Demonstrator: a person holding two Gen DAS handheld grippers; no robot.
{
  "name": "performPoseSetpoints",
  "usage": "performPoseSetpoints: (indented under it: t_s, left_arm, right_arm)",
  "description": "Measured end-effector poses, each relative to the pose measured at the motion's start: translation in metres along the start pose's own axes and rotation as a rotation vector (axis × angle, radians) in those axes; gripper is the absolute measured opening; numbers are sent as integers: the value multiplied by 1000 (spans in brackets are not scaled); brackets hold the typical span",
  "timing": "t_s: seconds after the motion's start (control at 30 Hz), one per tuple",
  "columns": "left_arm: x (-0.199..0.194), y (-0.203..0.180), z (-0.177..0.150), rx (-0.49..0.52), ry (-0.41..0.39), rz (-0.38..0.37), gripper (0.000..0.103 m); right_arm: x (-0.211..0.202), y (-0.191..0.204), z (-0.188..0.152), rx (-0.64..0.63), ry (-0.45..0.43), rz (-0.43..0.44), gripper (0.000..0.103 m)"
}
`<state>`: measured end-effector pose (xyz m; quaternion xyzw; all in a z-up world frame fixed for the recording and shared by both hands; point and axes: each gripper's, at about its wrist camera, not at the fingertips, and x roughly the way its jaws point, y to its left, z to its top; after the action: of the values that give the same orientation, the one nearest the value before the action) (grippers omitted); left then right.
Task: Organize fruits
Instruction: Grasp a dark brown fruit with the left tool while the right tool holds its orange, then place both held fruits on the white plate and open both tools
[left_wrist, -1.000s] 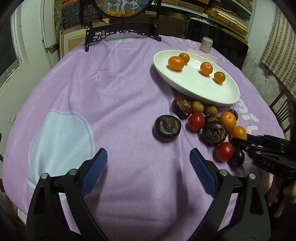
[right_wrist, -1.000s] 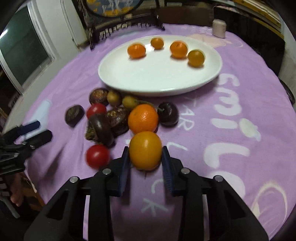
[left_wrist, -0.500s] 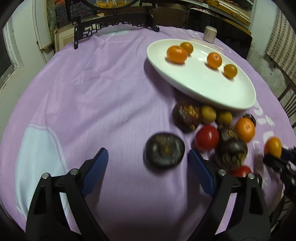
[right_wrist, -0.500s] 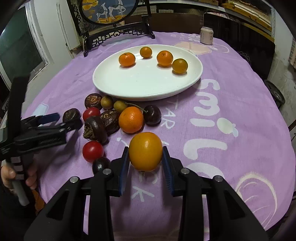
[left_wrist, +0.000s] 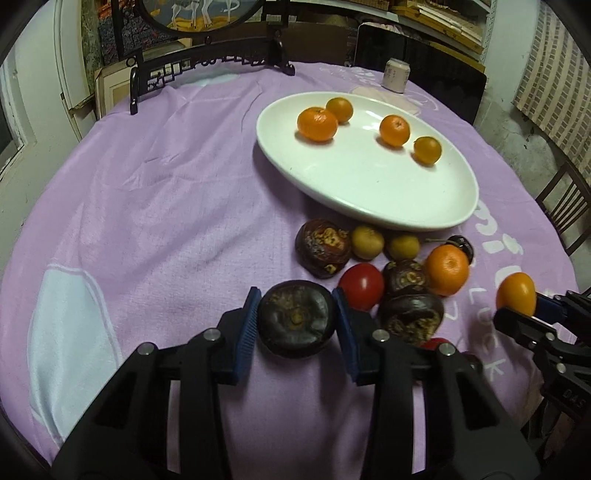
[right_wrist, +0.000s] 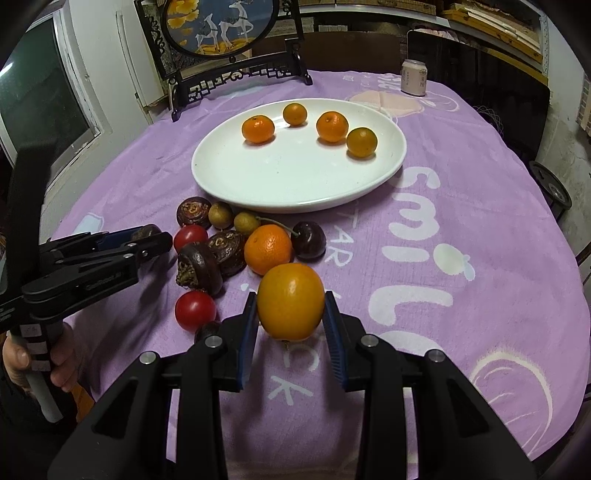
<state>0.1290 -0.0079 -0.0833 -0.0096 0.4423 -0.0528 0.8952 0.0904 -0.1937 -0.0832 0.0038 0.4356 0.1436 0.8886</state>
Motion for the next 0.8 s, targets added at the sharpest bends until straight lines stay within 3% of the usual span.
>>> performPoseSetpoints:
  t_s: [0.43,0.63,0.8]
  left_arm:
    - [-50,0,19,9,-82,-61,40]
    - [-41,-4,81,17,-103,-54,40]
    - [5,-20,140,6,-59,-72,40]
  right_arm:
    - [-9,-1,19,-2,-45,25,35]
    - [-4,3,73,-51,-98,34,35]
    - [37,-4,124,-69,-83,18,35]
